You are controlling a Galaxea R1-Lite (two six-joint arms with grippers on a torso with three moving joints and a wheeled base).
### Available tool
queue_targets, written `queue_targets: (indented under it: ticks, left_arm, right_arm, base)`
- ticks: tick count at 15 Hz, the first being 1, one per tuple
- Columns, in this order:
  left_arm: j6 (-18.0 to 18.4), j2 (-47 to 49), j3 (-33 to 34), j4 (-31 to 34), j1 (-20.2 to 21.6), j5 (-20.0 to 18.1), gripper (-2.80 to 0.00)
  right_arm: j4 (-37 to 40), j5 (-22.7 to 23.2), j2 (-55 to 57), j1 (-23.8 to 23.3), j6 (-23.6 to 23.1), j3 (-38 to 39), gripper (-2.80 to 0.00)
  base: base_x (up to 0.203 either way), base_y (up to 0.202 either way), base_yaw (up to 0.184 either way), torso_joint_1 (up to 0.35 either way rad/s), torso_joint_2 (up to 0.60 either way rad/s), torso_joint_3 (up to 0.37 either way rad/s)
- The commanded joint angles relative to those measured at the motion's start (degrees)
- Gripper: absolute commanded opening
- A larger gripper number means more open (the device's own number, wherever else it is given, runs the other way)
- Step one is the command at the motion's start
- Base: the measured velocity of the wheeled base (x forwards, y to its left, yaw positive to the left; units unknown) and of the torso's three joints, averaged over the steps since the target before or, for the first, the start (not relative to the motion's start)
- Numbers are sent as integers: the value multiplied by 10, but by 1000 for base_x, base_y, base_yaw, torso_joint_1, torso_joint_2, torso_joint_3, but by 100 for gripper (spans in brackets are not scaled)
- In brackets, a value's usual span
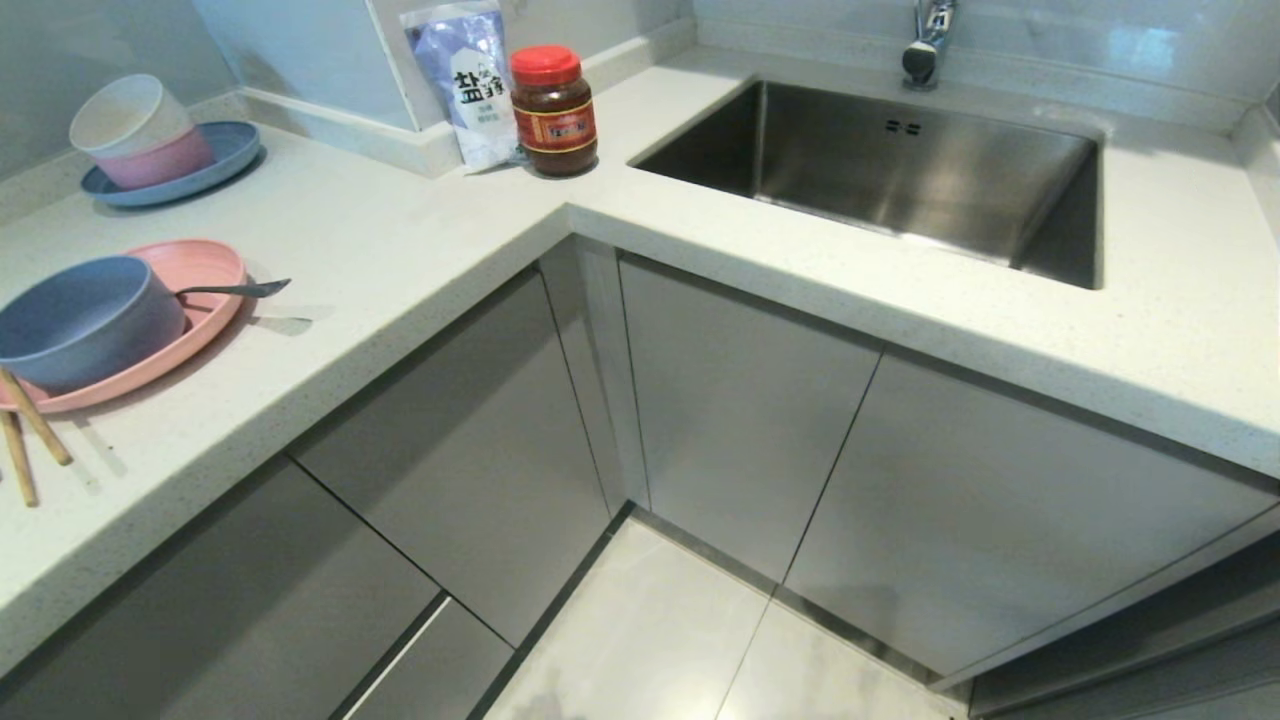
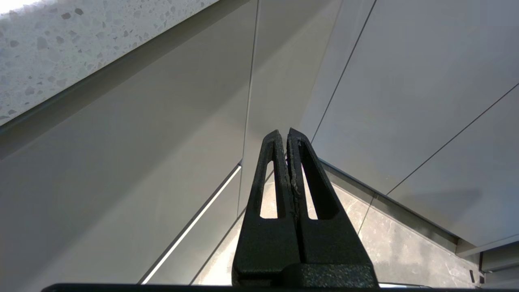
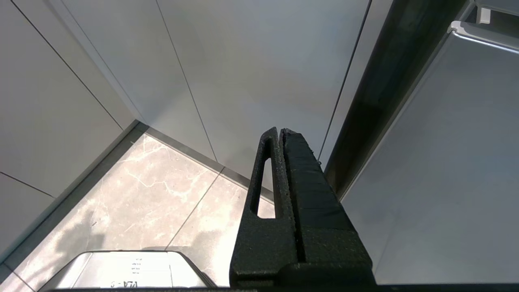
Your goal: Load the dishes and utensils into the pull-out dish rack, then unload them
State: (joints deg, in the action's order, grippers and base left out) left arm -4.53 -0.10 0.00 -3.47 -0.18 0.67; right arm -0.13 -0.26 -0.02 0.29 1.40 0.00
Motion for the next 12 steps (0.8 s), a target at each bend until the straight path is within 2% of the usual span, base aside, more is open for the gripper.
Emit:
queue_targets:
  ticks: [1,5,12]
  left_arm:
    - [0,2,14,-1,0,0,-280]
    - [0,2,14,-1,0,0,-280]
    - [1,1,15,-1,0,1,-280]
  right_arm:
    - [0,0,-2,1,0,1,-280]
    - [0,0,-2,1,0,1,-280]
    - [0,0,-2,0,0,1,-280]
  base:
    - [0,0,0,0,0,0]
    - [0,0,0,0,1,50]
    - [0,0,0,1,2,193]
